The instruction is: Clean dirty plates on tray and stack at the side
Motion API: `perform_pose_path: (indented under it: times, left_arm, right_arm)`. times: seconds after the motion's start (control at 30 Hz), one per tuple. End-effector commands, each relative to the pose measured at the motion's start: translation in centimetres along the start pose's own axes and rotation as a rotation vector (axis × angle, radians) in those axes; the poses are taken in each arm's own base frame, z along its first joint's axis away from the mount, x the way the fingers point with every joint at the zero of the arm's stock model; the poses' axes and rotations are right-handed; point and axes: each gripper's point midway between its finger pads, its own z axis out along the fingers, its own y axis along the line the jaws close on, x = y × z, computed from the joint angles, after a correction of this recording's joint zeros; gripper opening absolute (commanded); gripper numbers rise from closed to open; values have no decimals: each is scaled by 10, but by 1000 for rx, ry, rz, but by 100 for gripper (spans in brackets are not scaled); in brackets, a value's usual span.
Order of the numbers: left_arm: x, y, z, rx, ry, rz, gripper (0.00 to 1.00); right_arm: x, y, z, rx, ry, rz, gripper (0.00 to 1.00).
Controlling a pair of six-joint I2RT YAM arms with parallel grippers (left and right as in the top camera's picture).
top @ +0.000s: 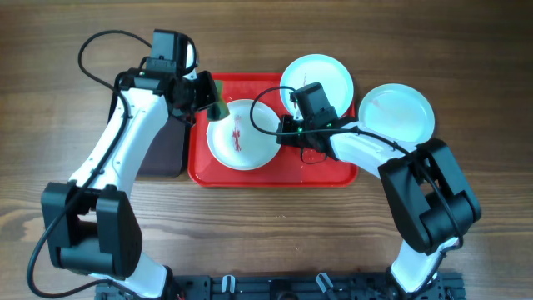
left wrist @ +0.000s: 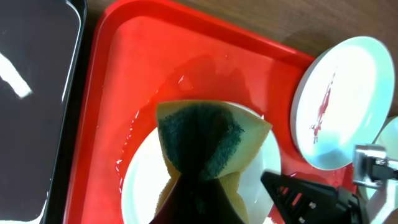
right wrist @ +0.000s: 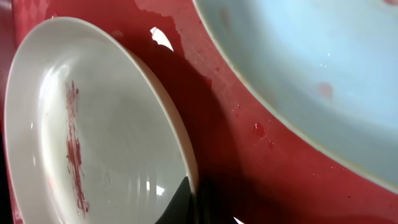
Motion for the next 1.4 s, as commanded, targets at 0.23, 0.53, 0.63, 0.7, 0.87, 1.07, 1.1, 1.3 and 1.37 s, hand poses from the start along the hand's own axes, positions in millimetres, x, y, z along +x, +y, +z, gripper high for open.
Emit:
perform_pose_path:
  times: [0.23,0.53,0.63,0.7,0.87,1.07,1.1,1.3,1.37]
  left_arm:
    - [51,31,61,-57,125,82,4]
    - [109,22,114,-88,300,257,4]
    - [127,14,124,-71,350,291,4]
    - [139,-3,126,11,382,348,4]
    - [143,-36,127,174,379,384,4]
    - [159,-37,119,217,454,401,4]
    - [161,-34,117,206,468,394,4]
    - [147,22,117,-83,447,231,4]
    - [134,59,112,-279,392,134,4]
  right_arm:
    - [8,-4,9,7,35,55,4]
    - [9,-3,8,-4,43,53,4]
    - [9,-3,8,-4,43,53,4]
    - [9,-3,8,-3,43,53,4]
    - [10,-3,8,-3,44,53,4]
    - [10,-3,8,-2,45,53,4]
    - [10,-3,8,-2,45,54,4]
    - [10,-3,8,-1,44,52,4]
    - [10,-3,8,-1,46,49,4]
